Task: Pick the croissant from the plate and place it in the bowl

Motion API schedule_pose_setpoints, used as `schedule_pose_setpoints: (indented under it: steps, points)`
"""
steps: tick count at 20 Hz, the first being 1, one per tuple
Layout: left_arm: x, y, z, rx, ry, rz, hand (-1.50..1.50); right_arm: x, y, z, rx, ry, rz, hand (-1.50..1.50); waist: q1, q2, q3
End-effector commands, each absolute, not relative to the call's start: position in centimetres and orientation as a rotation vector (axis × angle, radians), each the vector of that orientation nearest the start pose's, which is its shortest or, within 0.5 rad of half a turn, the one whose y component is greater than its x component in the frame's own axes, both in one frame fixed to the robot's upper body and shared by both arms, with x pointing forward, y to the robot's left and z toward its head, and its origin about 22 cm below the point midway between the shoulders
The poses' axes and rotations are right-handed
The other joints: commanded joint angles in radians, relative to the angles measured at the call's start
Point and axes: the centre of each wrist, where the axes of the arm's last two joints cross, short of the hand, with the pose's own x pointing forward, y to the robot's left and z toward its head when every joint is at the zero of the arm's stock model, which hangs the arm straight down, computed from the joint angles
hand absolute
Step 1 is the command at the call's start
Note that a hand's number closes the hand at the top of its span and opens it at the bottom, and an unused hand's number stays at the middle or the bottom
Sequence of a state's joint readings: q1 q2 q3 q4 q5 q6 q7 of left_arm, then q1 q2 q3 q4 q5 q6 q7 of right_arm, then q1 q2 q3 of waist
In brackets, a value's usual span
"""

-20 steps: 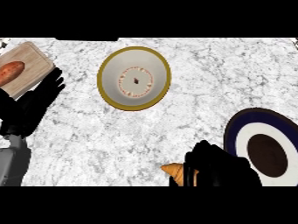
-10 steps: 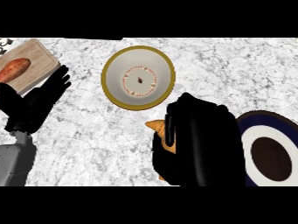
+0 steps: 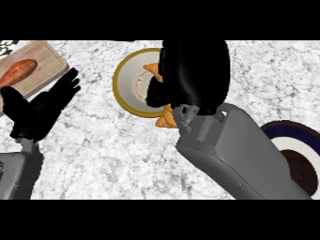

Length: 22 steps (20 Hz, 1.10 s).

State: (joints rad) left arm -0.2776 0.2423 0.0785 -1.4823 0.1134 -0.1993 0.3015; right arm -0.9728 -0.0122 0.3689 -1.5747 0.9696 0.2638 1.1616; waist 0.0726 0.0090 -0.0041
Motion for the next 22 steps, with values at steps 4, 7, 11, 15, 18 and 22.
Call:
schedule_pose_setpoints:
  steps: [4, 7, 11, 15, 18, 22]
  points:
    - [31.1, 26.0, 6.9, -0.027, -1.441, -0.286, 0.00, 35.9, -0.8, 25.9, -1.140, -1.222, 0.552, 1.50, 0.002, 0.009, 0.001]
    - [30.1, 27.7, 6.3, -0.038, -1.435, -0.272, 0.00, 38.4, -2.3, 21.9, -1.126, -1.199, 0.515, 1.50, 0.008, 0.012, 0.002]
    - [31.0, 27.2, 7.2, -0.009, -1.447, -0.254, 0.00, 40.8, -2.9, 21.7, -1.006, -1.235, 0.504, 1.50, -0.011, 0.012, 0.003]
    - [30.7, 25.8, 7.6, -0.034, -1.454, -0.288, 0.00, 43.0, -3.3, 19.7, -0.965, -1.222, 0.523, 1.50, 0.021, 0.021, 0.003]
    - [31.0, 27.1, 7.6, -0.022, -1.469, -0.275, 0.00, 44.0, -4.3, 17.1, -0.938, -1.184, 0.526, 1.50, 0.030, 0.027, 0.003]
    - [31.5, 26.2, 7.7, -0.048, -1.460, -0.316, 0.00, 44.5, -6.0, 16.9, -0.739, -1.179, 0.218, -1.50, 0.060, 0.037, 0.004]
